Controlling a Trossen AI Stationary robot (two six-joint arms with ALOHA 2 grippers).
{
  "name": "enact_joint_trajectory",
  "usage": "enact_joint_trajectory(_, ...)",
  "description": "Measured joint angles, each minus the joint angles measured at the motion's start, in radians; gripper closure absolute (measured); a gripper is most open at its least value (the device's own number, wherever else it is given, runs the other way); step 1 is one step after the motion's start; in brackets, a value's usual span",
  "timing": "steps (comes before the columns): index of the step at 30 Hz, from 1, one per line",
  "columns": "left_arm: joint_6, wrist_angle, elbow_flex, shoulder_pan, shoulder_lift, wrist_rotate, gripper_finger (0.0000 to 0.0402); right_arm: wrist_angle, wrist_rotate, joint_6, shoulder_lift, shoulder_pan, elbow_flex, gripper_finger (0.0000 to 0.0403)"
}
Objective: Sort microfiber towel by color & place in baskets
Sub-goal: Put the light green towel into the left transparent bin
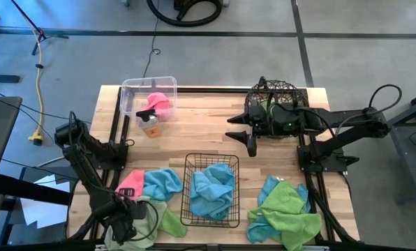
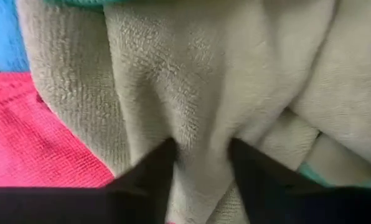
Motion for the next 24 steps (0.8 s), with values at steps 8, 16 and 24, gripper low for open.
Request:
enact_joint_trajectory(8,0.006,0.016,0.000,0.048,-0.154,0.004,0.0395,-0.005,0.000,0.006,0.000,0.000,0.000,0.0171)
enact_joint_trajectory(16,0.034,0.029,0.130,0.141,-0.473,-0.090,0.0400,-0.007,0.000,0.031,0.000,0.000,0.000,0.0171)
enact_joint_trajectory(24,0.335,0.028,0.352,0.283,-0.610,-0.529,0.0401,0.027,-0.029,0.064,0.000,0.006,0.000,0.0171)
